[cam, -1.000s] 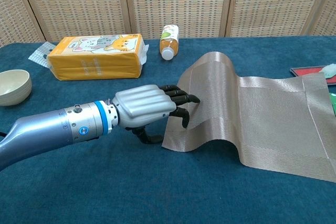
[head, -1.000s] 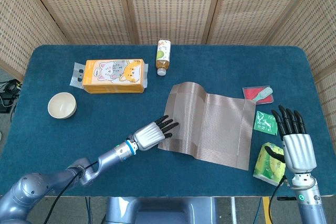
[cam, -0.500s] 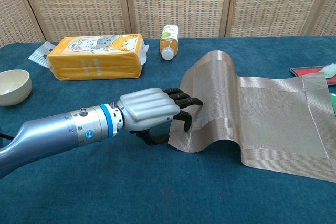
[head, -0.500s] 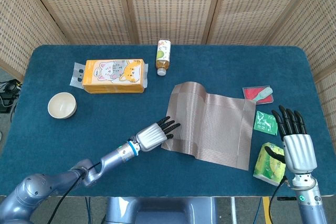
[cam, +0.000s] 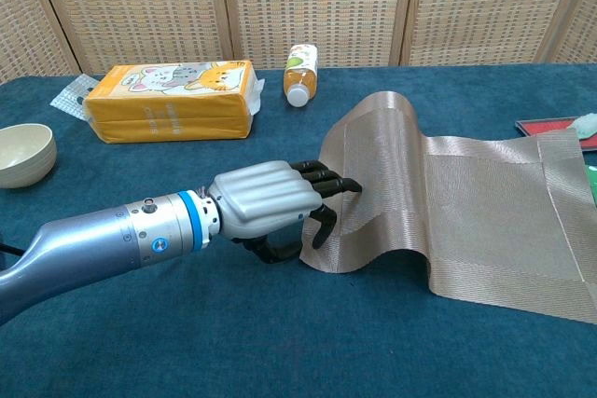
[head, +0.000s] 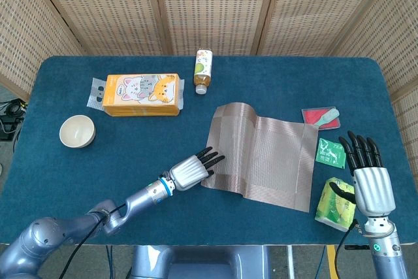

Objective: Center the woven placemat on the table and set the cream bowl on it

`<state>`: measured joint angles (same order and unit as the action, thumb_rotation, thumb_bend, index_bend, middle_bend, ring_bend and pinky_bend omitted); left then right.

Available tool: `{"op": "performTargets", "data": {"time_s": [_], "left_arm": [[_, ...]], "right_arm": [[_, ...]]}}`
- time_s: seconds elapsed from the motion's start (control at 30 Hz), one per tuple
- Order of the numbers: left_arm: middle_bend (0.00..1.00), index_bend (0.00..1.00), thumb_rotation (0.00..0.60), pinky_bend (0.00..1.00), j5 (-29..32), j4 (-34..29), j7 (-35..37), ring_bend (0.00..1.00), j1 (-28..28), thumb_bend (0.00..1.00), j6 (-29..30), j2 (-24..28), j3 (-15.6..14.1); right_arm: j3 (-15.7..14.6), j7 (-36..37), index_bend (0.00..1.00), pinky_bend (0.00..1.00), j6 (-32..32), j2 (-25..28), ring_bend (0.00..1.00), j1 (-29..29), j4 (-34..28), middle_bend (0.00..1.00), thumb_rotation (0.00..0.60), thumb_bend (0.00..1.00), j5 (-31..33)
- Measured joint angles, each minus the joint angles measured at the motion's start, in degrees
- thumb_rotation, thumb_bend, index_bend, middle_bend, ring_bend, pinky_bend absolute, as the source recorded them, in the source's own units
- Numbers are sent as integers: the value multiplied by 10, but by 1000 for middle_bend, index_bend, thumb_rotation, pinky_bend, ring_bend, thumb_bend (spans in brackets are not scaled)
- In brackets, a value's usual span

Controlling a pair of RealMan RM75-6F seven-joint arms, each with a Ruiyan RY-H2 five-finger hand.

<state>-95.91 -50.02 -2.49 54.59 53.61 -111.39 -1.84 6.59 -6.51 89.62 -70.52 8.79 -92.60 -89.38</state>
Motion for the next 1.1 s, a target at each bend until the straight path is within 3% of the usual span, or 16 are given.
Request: {"op": "performTargets", "data": {"time_s": [0.7, 1.1], "left_arm": [[0, 583, 600, 0, 19, -2, -1, 0, 0, 532, -3, -9, 16], [0, 745, 600, 0, 28, -2, -8, 0, 1, 534, -5, -15, 24]], "right_arm": [[1, 8, 0, 0, 3, 5, 0, -2, -6, 0, 600, 0, -6], [2, 13, 0, 0, 4, 8, 0, -4, -8, 0, 600, 0, -9]]}}
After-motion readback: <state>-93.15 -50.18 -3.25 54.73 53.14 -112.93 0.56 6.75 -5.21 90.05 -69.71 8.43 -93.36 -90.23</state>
